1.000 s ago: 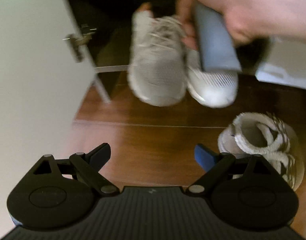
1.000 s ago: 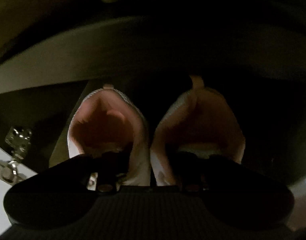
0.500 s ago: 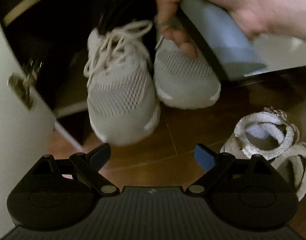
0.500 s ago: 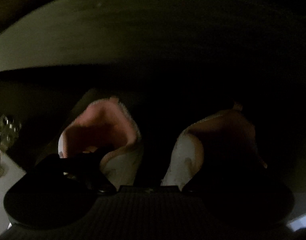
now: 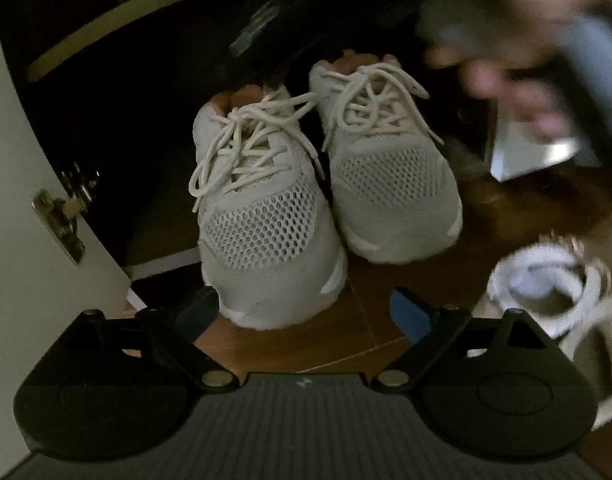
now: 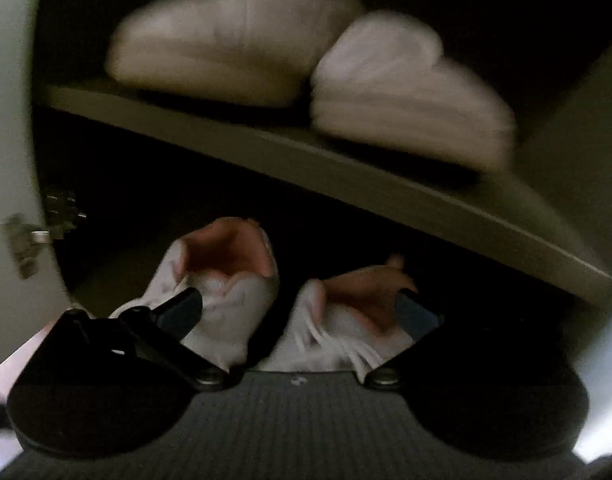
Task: Organize scattered shoes
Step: 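Set the sneakers on the shelf and open the right gripper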
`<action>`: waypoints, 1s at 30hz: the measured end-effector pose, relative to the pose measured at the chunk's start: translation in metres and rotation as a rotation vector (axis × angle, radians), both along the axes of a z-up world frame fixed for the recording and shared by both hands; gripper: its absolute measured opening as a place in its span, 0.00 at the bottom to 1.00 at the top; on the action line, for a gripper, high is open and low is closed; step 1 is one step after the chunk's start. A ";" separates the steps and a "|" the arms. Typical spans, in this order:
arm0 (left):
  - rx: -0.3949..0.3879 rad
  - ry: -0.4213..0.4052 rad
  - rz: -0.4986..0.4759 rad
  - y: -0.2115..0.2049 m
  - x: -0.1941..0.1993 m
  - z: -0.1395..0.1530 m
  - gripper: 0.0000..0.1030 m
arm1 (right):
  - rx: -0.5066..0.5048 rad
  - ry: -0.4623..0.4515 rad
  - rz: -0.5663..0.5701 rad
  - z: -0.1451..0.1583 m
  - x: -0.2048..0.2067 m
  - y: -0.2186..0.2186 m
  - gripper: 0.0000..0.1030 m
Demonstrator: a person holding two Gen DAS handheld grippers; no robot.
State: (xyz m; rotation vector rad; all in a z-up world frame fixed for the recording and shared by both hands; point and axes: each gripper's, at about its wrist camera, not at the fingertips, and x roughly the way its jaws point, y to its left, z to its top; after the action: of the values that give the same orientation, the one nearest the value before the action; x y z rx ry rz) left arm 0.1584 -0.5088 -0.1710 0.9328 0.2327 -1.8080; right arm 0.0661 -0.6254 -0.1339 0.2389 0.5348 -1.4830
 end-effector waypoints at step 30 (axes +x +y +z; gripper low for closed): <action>0.010 -0.129 -0.231 -0.036 -0.020 -0.024 0.95 | 0.377 -0.341 -0.138 -0.060 -0.028 0.059 0.25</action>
State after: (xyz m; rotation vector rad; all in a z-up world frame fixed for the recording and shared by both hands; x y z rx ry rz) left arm 0.1388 -0.5452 -0.1946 1.1159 0.0549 -1.9484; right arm 0.0381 -0.5661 -0.1939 0.8228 0.5245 -1.4251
